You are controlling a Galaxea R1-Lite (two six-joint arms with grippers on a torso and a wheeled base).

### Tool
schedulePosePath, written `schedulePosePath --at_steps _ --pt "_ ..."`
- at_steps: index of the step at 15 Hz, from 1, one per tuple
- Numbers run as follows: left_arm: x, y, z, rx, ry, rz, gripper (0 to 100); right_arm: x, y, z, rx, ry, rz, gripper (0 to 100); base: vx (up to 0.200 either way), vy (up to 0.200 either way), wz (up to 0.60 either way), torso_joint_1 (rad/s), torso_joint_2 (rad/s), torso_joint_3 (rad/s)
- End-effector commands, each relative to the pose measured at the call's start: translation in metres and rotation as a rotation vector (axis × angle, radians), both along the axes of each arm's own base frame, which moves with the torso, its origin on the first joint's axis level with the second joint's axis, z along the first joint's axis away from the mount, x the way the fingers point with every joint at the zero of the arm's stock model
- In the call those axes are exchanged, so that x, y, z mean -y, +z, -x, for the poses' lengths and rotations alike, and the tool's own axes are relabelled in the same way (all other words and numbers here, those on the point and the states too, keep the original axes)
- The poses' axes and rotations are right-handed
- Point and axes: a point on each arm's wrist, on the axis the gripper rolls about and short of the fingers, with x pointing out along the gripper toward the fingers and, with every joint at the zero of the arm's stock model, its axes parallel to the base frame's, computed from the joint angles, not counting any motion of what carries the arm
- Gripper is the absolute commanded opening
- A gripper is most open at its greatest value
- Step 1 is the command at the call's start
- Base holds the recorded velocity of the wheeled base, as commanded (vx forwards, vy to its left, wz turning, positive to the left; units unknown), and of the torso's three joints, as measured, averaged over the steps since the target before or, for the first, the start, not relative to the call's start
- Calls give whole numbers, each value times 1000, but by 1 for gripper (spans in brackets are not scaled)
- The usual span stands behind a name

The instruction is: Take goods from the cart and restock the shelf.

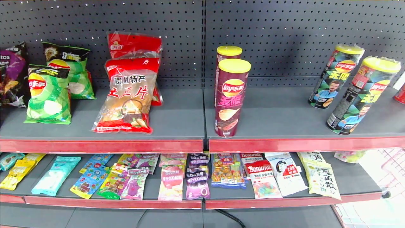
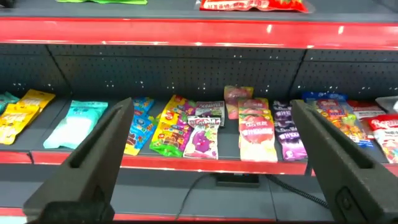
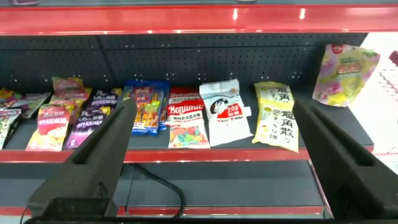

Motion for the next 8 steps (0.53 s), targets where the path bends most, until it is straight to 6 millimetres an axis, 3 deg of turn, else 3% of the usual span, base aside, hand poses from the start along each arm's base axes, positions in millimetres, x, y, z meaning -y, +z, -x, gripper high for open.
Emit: schedulePosePath --at_steps 1,8 --pt "0 0 0 -1 1 1 100 0 0 0 0 0 0 100 0 -200 0 2 2 -7" --pt "0 0 0 -1 1 1 100 0 0 0 0 0 0 100 0 -200 0 7 4 2"
